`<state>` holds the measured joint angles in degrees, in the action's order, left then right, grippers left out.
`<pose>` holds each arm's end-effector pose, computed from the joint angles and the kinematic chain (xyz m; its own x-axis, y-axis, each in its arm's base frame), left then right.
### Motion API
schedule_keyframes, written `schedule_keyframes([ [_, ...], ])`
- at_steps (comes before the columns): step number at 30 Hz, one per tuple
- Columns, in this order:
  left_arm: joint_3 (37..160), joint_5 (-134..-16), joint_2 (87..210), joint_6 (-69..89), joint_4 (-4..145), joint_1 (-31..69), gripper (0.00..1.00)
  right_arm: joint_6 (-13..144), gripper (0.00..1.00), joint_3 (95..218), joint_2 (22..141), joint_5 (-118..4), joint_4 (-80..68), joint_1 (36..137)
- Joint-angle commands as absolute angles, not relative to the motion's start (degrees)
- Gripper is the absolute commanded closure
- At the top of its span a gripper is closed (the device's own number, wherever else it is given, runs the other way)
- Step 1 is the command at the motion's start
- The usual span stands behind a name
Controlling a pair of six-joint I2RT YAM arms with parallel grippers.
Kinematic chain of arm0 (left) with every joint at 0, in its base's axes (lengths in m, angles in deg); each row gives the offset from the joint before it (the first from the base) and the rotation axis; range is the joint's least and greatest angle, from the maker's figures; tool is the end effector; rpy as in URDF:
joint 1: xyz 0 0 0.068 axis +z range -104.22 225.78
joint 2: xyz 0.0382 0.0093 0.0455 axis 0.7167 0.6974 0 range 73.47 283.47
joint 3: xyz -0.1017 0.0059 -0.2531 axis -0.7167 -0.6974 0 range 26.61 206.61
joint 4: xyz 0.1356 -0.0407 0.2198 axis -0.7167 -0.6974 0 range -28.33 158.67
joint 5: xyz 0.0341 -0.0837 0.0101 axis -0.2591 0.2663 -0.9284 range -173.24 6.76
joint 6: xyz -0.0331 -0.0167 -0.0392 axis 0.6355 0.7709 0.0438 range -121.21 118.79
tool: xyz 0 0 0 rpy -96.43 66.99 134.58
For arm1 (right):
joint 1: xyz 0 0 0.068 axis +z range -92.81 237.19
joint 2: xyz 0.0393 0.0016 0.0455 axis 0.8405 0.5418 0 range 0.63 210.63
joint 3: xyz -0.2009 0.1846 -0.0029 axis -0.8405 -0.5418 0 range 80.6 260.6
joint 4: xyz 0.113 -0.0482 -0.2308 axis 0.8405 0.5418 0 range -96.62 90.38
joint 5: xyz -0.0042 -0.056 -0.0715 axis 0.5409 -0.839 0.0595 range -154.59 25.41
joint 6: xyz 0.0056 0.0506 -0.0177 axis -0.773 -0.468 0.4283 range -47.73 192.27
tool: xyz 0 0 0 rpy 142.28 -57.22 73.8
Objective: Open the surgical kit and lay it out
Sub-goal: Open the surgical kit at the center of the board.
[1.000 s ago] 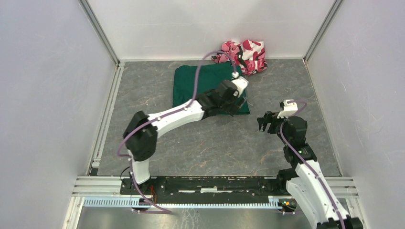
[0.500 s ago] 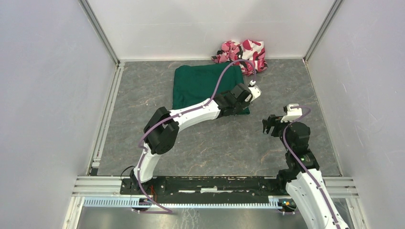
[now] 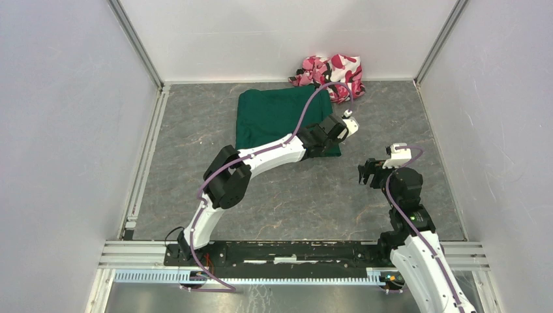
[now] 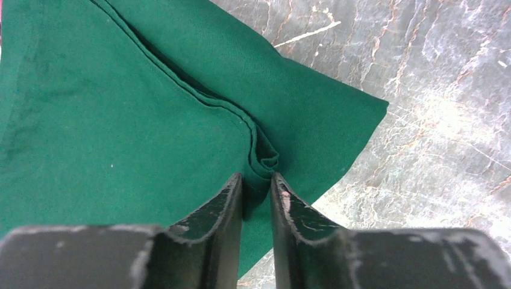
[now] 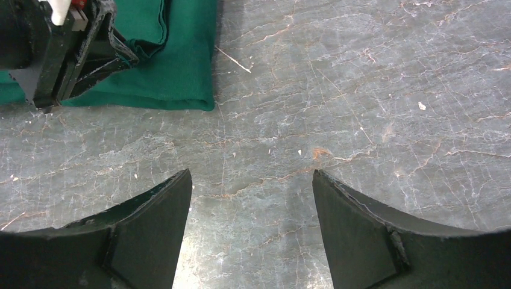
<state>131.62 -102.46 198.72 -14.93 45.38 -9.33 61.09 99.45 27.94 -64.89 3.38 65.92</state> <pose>0.2962 -0.4043 0.2265 -0.2313 0.7234 -0.6505 0.7132 0.5808 0.3923 0.1389 0.0211 0.2232 -0.3355 0.1447 -0.9309 -0.0834 0.9797 0.1823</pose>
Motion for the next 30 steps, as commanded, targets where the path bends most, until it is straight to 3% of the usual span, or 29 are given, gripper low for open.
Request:
schedule_keyframes([
  [1, 134.9, -105.1, 199.5, -16.4, 45.6, -9.5, 0.76, 61.9, 0.2, 99.3, 27.7, -65.9, 2.1, 65.9],
  [5, 134.0, -107.2, 196.5, -12.5, 48.0, -8.7, 0.97, 62.0, 0.2, 99.3, 27.7, -65.8, 2.1, 65.9],
  [13, 125.3, -117.9, 181.9, -2.2, 52.3, 3.1, 0.98, 61.9, 0.2, 99.0, 28.5, -64.7, 1.6, 66.0],
  [20, 107.2, -133.9, 164.6, 11.8, 53.8, 31.2, 0.98, 60.4, 0.2, 97.8, 29.0, -61.6, 0.0, 65.9],
  [24, 106.4, -141.9, 163.3, 25.1, 41.6, 48.8, 0.98, 59.5, 0.2, 97.8, 29.8, -58.3, -1.6, 66.4],
  [25, 106.2, -142.1, 163.5, 26.3, 40.4, 52.2, 0.93, 59.4, 0.21, 97.8, 30.3, -57.6, -2.3, 66.5],
  [26, 106.2, -143.0, 163.4, 27.2, 39.4, 54.5, 0.77, 59.4, 0.2, 98.1, 31.0, -56.7, -2.5, 66.7],
  [28, 105.8, -144.6, 162.0, 30.7, 37.5, 56.1, 0.13, 60.3, 0.21, 98.8, 32.9, -55.2, -2.8, 67.1],
  [29, 104.8, -140.8, 160.7, 29.9, 39.1, 56.0, 0.02, 60.8, 0.21, 99.1, 34.0, -54.0, -3.1, 67.1],
  [30, 103.8, -134.6, 159.5, 27.4, 41.8, 56.0, 0.01, 61.6, 0.21, 99.7, 35.6, -53.2, -3.2, 67.1],
])
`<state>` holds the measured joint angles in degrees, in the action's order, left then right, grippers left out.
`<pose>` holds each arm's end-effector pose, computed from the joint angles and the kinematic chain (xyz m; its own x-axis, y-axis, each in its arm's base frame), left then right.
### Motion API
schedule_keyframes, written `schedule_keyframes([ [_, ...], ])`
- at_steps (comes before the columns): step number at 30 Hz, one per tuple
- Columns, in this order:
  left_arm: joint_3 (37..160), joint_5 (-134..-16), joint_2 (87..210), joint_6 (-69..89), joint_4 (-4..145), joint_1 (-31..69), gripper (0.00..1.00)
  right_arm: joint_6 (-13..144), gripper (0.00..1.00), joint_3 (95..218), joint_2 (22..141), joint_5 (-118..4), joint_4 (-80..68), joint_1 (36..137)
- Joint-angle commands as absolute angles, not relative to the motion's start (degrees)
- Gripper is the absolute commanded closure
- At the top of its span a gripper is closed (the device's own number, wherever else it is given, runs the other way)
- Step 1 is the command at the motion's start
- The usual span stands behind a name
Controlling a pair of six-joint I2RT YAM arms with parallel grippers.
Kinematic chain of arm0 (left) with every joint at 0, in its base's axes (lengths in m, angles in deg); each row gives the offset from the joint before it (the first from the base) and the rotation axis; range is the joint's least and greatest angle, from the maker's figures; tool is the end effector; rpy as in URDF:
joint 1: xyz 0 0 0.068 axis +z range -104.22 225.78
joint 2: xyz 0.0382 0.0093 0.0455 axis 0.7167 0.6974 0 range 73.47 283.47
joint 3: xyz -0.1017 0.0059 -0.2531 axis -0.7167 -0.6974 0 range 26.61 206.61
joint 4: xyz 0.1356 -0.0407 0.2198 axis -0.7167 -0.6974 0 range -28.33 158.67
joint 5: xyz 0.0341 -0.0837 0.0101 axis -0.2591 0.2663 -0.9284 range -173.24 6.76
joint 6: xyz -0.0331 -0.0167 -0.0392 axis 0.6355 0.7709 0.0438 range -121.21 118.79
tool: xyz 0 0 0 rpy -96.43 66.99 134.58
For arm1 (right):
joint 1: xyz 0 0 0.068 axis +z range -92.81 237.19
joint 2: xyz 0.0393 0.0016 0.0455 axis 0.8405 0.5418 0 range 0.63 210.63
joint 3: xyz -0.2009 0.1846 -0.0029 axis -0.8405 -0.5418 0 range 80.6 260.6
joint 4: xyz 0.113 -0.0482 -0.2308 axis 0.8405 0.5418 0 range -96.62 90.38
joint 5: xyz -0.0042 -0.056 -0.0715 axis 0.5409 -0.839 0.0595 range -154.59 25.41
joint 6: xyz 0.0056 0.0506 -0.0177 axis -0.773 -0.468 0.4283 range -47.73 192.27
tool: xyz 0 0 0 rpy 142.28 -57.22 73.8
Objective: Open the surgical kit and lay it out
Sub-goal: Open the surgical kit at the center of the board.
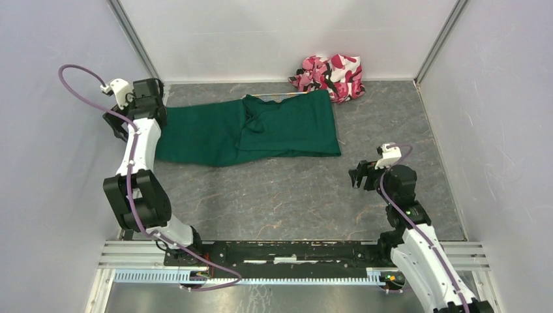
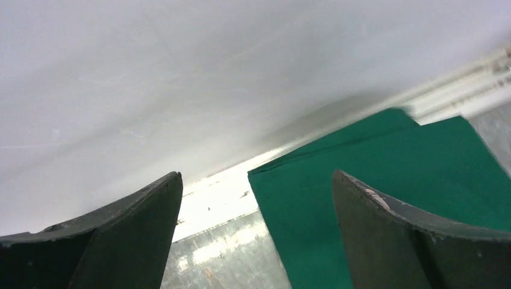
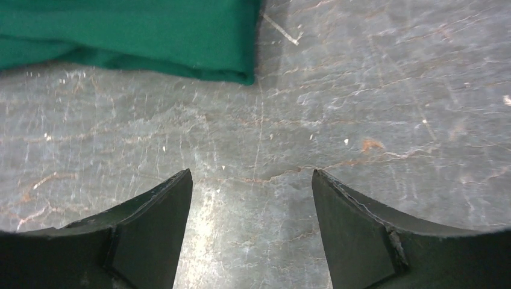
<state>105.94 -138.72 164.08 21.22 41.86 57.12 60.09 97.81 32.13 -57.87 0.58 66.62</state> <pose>0.3363 0.0974 0.3303 -0.2741 -0.2754 -0.9214 -0.9215 0.3494 0.1696 0.1461 0.0285 0.2090 -0.4103 0.1443 -0.9005 -0.1878 0.9529 0.2383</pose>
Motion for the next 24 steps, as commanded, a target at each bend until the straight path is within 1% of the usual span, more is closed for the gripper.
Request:
schedule_keyframes([
  [1, 103.1, -128.2, 158.4, 25.9, 43.6, 56.0, 0.0, 62.2, 0.21, 100.4, 37.0, -52.3, -3.1, 67.2],
  [4, 102.3, -110.2, 156.5, 23.4, 45.8, 55.8, 0.0, 64.2, 0.22, 103.0, 42.4, -49.8, -3.3, 68.4],
  [7, 101.2, -97.4, 156.2, 20.8, 48.6, 55.3, 0.0, 65.5, 0.23, 106.0, 48.7, -50.9, -4.5, 72.2],
  [11, 101.2, -89.2, 156.9, 20.7, 48.7, 53.5, 0.0, 65.6, 0.23, 112.4, 57.7, -60.7, -6.2, 83.3],
  [15, 100.3, -87.8, 154.7, 21.8, 49.5, 52.2, 0.0, 66.6, 0.24, 123.4, 71.9, -74.1, -7.8, 96.2],
  [18, 99.7, -92.2, 152.0, 22.9, 49.2, 52.2, 0.0, 68.0, 0.24, 135.5, 84.6, -81.4, -6.9, 104.3],
  [21, 98.8, -95.9, 149.5, 24.3, 48.8, 52.2, 0.0, 68.3, 0.24, 149.0, 96.9, -85.4, -6.7, 109.7],
  [24, 98.8, -96.7, 148.5, 24.5, 48.6, 52.3, 0.0, 67.5, 0.24, 161.0, 106.8, -87.9, -4.4, 112.5],
])
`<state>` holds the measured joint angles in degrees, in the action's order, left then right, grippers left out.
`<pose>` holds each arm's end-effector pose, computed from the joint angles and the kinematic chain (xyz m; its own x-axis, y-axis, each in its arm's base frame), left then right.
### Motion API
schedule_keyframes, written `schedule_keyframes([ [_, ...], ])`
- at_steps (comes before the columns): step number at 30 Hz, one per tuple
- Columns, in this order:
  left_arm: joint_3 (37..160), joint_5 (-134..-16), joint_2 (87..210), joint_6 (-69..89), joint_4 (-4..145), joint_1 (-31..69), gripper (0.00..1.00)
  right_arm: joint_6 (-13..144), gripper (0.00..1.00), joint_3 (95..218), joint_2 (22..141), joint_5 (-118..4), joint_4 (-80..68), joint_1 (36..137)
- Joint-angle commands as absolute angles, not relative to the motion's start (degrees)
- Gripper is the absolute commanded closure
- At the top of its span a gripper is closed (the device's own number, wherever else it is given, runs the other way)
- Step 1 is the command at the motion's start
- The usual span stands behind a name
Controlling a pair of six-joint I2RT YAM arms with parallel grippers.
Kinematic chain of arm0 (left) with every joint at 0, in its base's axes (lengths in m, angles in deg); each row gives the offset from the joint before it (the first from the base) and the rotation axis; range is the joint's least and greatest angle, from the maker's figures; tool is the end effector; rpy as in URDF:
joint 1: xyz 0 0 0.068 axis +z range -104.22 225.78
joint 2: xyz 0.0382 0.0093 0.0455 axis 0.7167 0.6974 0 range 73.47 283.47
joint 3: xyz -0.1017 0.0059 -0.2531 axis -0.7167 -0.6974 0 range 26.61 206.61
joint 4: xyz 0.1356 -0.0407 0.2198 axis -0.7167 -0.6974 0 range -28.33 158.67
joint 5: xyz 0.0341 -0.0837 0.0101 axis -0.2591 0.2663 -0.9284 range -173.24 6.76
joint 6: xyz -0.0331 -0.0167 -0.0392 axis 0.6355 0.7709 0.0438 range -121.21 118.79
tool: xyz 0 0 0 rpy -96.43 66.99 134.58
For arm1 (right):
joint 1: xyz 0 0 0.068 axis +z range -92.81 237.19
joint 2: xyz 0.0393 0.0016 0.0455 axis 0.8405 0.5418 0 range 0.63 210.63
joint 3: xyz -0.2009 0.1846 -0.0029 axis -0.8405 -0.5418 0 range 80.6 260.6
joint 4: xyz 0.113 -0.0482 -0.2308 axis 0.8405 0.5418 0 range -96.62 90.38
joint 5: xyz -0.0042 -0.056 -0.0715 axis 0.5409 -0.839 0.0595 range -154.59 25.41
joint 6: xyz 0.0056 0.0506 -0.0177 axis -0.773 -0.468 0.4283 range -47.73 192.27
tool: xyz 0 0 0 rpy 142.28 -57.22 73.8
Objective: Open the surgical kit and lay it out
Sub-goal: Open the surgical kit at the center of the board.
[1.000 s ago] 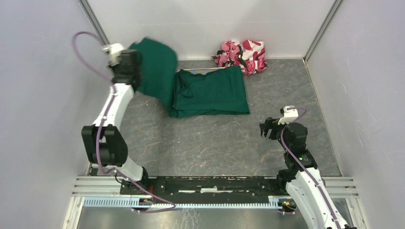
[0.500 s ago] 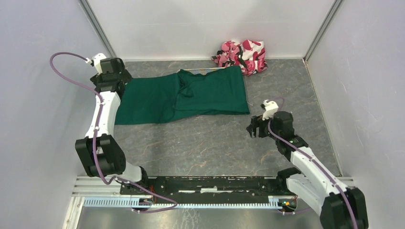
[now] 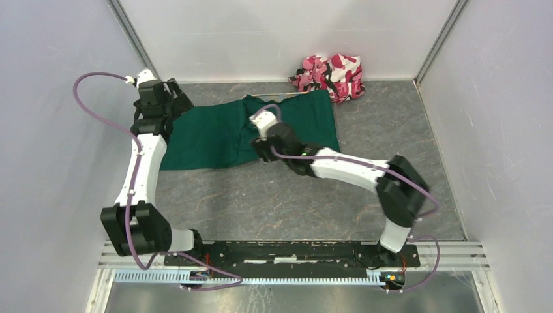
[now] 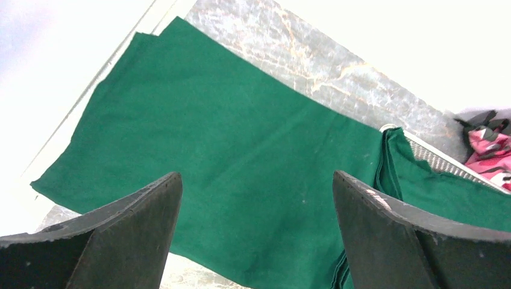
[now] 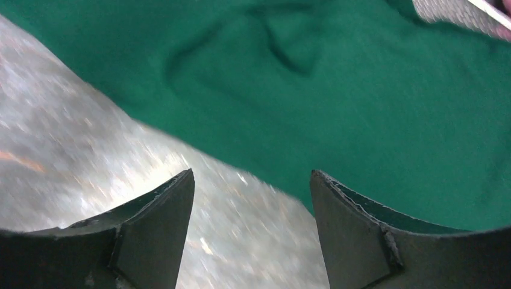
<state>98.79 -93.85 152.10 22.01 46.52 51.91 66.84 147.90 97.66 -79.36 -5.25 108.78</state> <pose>0.3114 0.0400 0.3522 -0.3327 -0.4254 -0.8416 -0.4318 0.8621 -0.2650 0.2479 0.2981 0.2501 -0.3784 -0.3299 -0.8649 -0.5889 0.8066 -0.0500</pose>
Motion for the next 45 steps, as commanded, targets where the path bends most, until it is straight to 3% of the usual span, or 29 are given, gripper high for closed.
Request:
schedule_keyframes([
  [1, 98.8, -96.5, 148.5, 24.7, 48.5, 52.3, 0.0, 66.7, 0.24, 165.4, 110.2, -88.8, -3.1, 113.2],
  [8, 98.8, -93.5, 148.0, 25.8, 48.4, 52.5, 0.0, 63.6, 0.25, 181.8, 123.7, -92.1, 0.0, 116.0],
  [20, 98.9, -90.6, 147.6, 27.0, 48.3, 53.6, 0.0, 65.0, 0.37, 189.6, 132.0, -96.5, 3.3, 116.8],
  [27, 98.9, -89.9, 147.8, 27.3, 48.4, 53.7, 0.0, 64.7, 0.68, 190.8, 132.5, -96.1, 2.9, 116.9],
  [32, 98.8, -89.5, 148.1, 27.3, 48.4, 53.7, 0.0, 64.4, 1.0, 188.3, 129.2, -96.7, 1.1, 116.9],
  [39, 98.2, -89.2, 148.2, 27.4, 48.8, 53.8, 0.0, 63.5, 1.0, 183.5, 119.4, -95.2, 2.3, 112.9],
  [45, 97.8, -88.0, 148.5, 27.5, 49.3, 53.7, 0.0, 61.7, 1.0, 162.6, 99.7, -91.0, -0.3, 96.2],
])
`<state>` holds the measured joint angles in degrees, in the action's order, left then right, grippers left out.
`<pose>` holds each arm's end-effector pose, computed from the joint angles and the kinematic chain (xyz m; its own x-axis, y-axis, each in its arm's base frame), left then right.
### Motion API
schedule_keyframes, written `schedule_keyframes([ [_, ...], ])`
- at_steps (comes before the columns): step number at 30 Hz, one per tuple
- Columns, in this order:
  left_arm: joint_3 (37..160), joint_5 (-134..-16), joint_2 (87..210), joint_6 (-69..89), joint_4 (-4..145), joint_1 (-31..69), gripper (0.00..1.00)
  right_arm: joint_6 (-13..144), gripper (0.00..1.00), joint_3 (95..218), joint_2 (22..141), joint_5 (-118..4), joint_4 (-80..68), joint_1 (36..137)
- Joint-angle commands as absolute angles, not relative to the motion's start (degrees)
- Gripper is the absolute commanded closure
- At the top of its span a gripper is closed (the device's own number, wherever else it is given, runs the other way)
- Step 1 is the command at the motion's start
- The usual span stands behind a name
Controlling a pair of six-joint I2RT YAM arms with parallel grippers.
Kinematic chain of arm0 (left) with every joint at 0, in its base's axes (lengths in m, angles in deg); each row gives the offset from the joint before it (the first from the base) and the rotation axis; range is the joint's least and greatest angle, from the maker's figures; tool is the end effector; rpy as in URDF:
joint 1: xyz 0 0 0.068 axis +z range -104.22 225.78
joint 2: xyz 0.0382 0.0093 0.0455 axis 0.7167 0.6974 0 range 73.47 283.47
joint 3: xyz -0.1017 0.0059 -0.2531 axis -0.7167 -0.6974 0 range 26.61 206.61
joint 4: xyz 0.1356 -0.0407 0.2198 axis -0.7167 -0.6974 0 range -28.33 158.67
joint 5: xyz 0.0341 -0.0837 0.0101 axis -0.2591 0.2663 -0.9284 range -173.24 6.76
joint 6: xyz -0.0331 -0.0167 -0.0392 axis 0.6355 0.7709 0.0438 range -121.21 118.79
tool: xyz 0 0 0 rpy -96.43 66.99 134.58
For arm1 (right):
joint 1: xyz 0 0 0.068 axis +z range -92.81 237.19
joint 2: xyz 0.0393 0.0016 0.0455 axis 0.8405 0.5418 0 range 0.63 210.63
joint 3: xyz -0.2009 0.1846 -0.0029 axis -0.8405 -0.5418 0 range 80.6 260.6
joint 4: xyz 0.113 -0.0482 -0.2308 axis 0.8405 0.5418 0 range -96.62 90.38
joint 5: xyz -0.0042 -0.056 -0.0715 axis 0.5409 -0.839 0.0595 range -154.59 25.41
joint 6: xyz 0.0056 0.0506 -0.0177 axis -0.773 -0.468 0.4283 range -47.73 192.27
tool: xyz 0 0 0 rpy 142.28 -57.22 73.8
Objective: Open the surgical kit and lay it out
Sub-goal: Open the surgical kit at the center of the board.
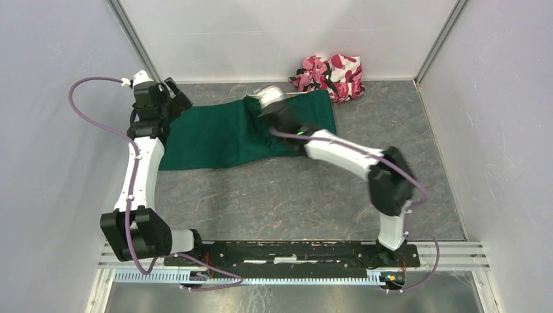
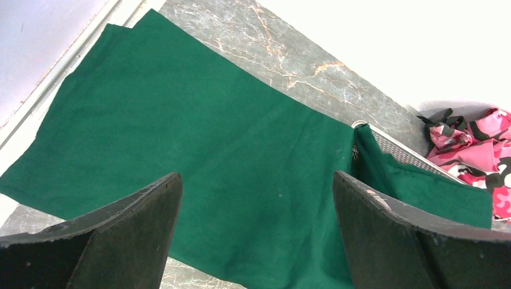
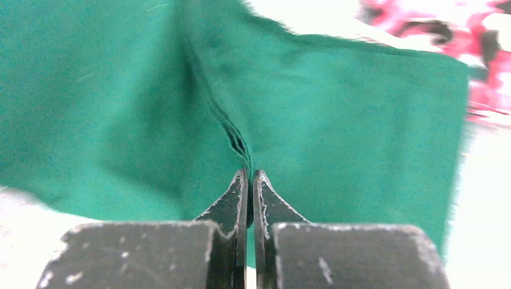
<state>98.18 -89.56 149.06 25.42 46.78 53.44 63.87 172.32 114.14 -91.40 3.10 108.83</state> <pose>0.2981 0.0441 0.3641 -0.2838 -0.4876 -0.8257 -0.4003 0.8427 -0.3601 0.3013 0.3548 0.2651 -0.3883 -0.2804 -0.8778 -0.4089 0.9061 -0.1086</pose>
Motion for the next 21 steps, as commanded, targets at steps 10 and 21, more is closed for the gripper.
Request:
schedule_keyframes([
  [10, 97.0, -84.7, 150.1, 29.0, 50.4, 53.5, 0.0, 66.8, 0.66, 139.6, 90.7, -95.7, -5.3, 44.4],
  [21, 96.5, -78.3, 154.3, 29.9, 52.0, 53.3, 0.0, 70.9, 0.09, 146.4, 90.8, -87.9, 6.1, 49.9],
])
